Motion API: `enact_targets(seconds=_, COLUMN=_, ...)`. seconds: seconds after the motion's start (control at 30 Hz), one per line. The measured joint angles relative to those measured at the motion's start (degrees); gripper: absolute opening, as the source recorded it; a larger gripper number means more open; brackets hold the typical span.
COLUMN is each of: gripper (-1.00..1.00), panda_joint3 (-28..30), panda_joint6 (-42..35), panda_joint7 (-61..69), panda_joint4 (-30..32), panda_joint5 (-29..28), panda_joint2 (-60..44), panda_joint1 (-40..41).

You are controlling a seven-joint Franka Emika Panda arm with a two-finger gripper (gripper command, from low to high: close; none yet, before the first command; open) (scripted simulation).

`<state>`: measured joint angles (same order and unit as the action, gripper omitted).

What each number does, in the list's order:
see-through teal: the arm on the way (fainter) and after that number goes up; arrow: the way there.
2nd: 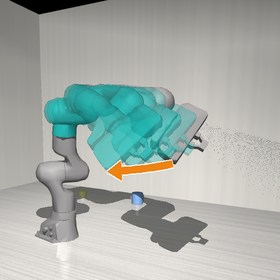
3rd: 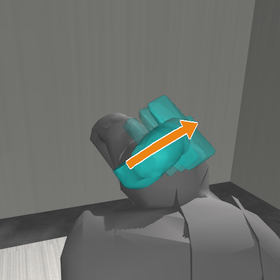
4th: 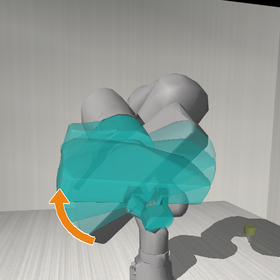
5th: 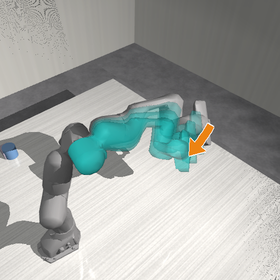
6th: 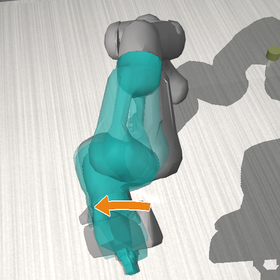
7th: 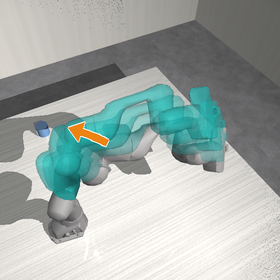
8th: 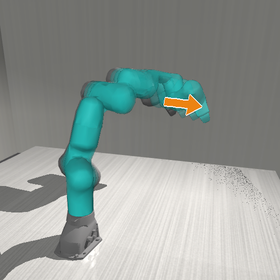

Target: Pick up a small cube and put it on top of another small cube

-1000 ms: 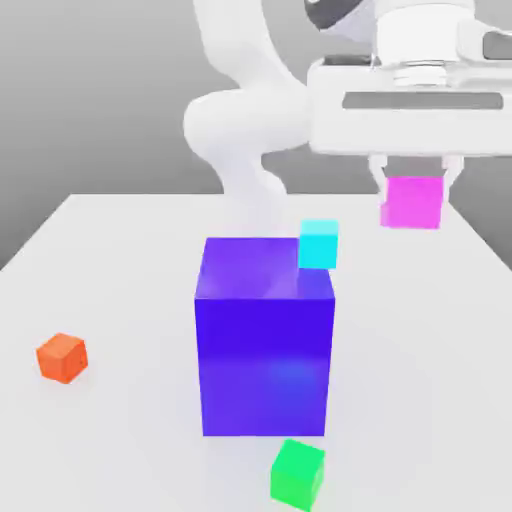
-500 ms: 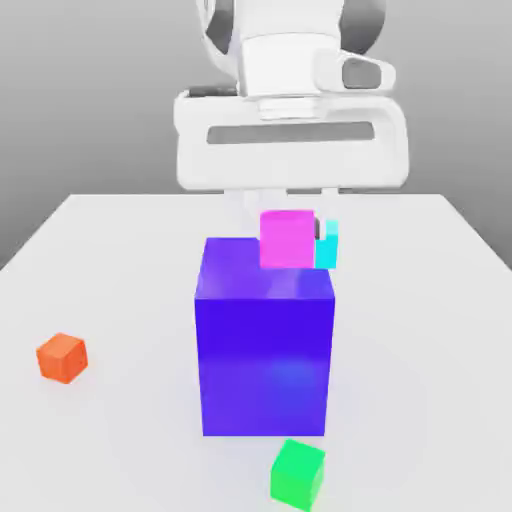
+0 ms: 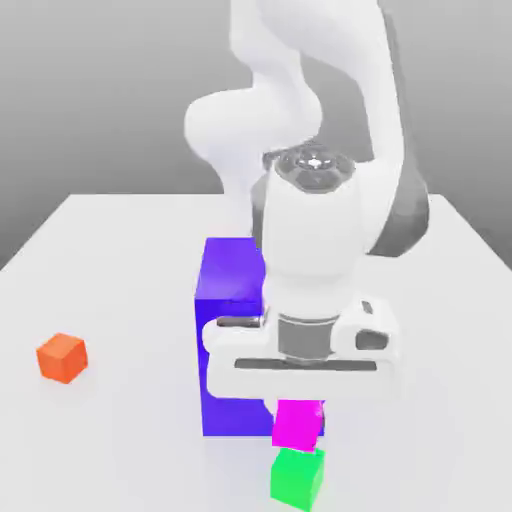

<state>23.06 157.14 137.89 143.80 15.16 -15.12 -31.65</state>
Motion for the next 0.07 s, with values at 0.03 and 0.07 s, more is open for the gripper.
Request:
enact_targets(seconds=0.03, gripper=1.0, panda_joint3=0.0, panda_joint6=0.0, panda_joint7=0.0, panda_joint4=0.0, panda_joint5=0.0, panda_joint2=0.0, panda_joint1=0.0)
enact_targets(seconds=0.07, gripper=1.0, panda_joint3=0.0, panda_joint6=0.0, panda_joint7=0.0, panda_joint4=0.0, panda_joint5=0.0, panda_joint2=0.0, panda_joint1=0.0)
